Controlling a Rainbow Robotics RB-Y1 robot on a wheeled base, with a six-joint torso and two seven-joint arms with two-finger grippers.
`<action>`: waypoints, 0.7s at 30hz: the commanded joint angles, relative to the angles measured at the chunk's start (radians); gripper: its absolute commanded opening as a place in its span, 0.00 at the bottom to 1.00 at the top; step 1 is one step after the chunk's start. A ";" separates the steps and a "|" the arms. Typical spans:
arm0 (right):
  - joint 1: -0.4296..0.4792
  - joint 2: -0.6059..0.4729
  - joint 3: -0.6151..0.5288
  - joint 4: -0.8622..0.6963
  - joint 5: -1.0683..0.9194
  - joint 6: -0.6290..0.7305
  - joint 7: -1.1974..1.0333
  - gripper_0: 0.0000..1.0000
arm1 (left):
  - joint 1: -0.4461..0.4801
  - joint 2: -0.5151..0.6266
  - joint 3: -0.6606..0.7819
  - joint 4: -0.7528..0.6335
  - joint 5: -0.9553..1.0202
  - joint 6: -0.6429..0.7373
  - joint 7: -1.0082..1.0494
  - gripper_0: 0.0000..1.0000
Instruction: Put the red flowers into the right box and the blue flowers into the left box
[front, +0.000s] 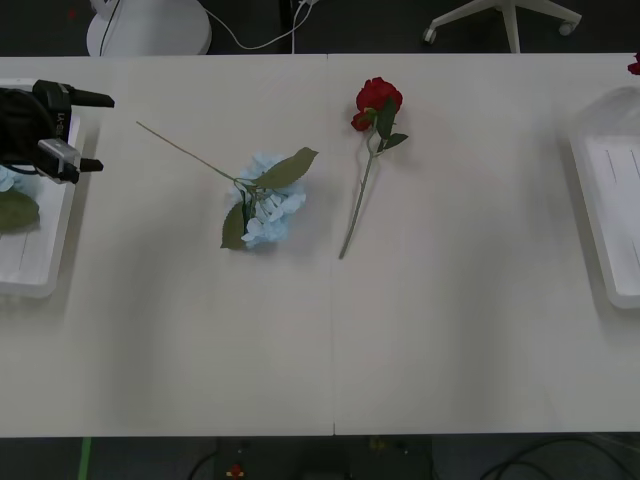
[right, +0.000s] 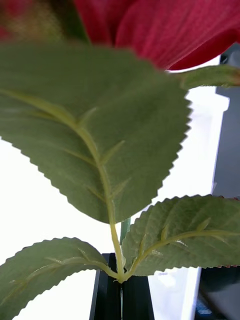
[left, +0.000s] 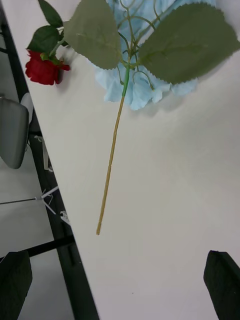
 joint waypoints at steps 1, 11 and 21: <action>-0.051 -0.039 0.064 0.084 0.063 -0.078 -0.006 0.00 | -0.096 0.045 0.022 -0.086 -0.148 0.028 0.054 1.00; -0.050 -0.018 0.081 0.265 0.067 -0.278 -0.011 0.00 | -0.116 0.008 0.022 -0.349 -0.583 0.090 0.405 1.00; -0.050 -0.009 0.098 0.402 0.074 -0.429 -0.016 0.00 | -0.125 -0.147 0.022 -0.407 -0.906 0.067 0.816 1.00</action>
